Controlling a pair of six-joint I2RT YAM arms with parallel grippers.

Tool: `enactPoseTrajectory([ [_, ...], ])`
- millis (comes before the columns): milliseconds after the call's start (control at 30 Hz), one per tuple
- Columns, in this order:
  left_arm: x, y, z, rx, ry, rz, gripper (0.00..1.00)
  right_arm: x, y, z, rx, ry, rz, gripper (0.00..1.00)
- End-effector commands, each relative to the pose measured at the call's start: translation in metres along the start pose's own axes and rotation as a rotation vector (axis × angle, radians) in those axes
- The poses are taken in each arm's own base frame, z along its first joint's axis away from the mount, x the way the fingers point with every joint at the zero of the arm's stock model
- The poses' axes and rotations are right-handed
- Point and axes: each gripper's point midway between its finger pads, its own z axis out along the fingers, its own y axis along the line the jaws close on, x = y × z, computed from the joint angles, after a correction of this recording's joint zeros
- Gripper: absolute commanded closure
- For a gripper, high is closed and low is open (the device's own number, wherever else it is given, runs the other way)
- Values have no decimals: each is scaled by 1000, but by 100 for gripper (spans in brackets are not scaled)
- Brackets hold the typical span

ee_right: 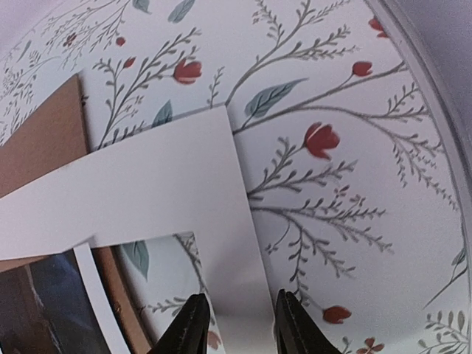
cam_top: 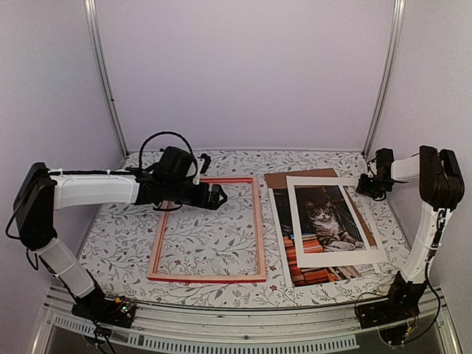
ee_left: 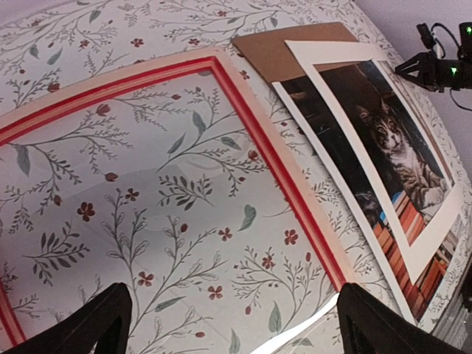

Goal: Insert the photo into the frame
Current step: Move the mat board to the center of the board.

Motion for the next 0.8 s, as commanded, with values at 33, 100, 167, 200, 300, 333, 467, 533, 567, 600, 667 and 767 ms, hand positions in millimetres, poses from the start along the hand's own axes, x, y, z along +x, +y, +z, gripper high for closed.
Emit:
enactPoseTrajectory([
  [33, -1, -56, 22, 125, 25, 43, 0, 61, 35, -7, -155, 145, 42, 66],
  [100, 2, -75, 34, 152, 41, 60, 0, 67, 46, -13, -185, 149, 32, 67],
  [167, 5, -92, 45, 171, 59, 71, 1, 70, 52, -22, -204, 136, 31, 65],
  [200, 6, -100, 52, 178, 69, 75, 1, 71, 52, -25, -203, 131, 37, 64],
  [300, 10, -123, 69, 200, 98, 88, 3, 65, 49, -43, -182, 90, 40, 57],
  [333, 8, -132, 74, 208, 100, 91, 4, 63, 47, -48, -171, 79, 40, 54],
  [467, 16, -151, 96, 222, 136, 78, 6, 68, 41, -58, -139, 79, 47, 45],
  [533, 22, -158, 106, 232, 154, 61, 8, 75, 38, -59, -128, 89, 52, 43],
  [567, 24, -160, 110, 232, 159, 57, 9, 78, 37, -59, -123, 94, 53, 42],
  [600, 26, -163, 115, 231, 164, 56, 10, 82, 35, -58, -115, 101, 56, 41],
  [667, 30, -165, 125, 220, 180, 56, 12, 91, 31, -56, -104, 116, 63, 39],
  [767, 35, -169, 140, 215, 202, 56, 14, 98, 29, -54, -97, 131, 69, 38],
])
